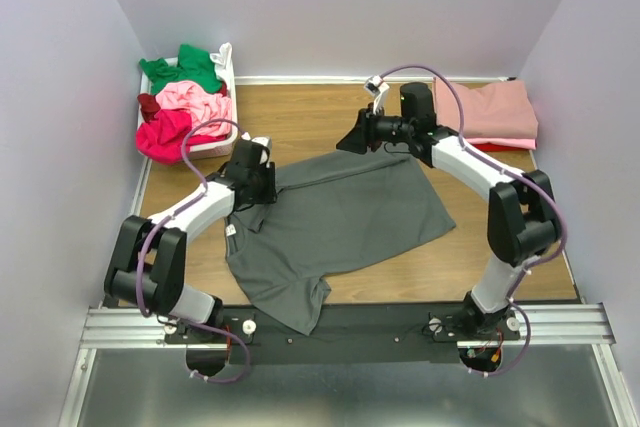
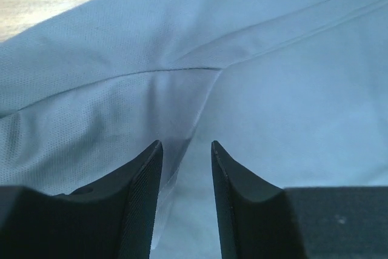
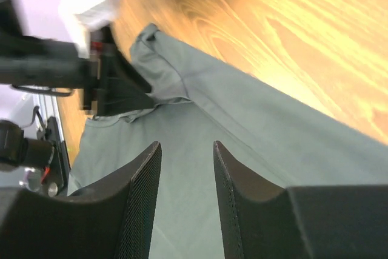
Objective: Fold and stack the t-shirts
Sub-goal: Fold the tshirt
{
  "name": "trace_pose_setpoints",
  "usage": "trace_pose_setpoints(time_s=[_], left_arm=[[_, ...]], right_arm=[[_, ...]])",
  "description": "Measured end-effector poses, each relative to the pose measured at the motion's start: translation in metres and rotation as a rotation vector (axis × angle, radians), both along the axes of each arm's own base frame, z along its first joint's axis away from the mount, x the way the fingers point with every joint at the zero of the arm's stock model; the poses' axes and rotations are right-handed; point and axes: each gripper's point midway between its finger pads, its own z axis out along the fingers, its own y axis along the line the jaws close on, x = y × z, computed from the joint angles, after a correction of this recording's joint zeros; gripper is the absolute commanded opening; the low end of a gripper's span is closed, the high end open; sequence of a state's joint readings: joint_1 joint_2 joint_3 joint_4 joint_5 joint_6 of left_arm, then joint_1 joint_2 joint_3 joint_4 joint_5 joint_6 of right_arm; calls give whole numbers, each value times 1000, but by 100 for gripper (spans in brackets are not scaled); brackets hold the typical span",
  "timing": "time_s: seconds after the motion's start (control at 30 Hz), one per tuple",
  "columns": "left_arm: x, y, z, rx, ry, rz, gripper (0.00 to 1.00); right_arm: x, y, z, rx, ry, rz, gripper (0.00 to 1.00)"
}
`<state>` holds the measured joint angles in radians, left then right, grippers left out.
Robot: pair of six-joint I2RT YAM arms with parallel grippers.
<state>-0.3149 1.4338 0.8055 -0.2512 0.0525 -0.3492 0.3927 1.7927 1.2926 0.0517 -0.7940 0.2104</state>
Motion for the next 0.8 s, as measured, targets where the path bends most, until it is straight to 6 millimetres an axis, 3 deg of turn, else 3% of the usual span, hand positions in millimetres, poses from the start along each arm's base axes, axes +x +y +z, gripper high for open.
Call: trace_pose_setpoints(time_s=[0.1,0.3,0.47,0.8], left_arm=[[2,-2,-7,77,24,5,44],[13,-12,-12,187,31,3,43],[14,-3,-26,297,60,28,19],[23,12,-19,387,47,81,19]], right_arm=[[-9,-2,9,-5,-54,18,47],[-11,-10,-1,-25,-56,16,47],[-5,-22,-5,-28,-46,-9,47],[-8,-33,-12,-20,-13,-15,47]])
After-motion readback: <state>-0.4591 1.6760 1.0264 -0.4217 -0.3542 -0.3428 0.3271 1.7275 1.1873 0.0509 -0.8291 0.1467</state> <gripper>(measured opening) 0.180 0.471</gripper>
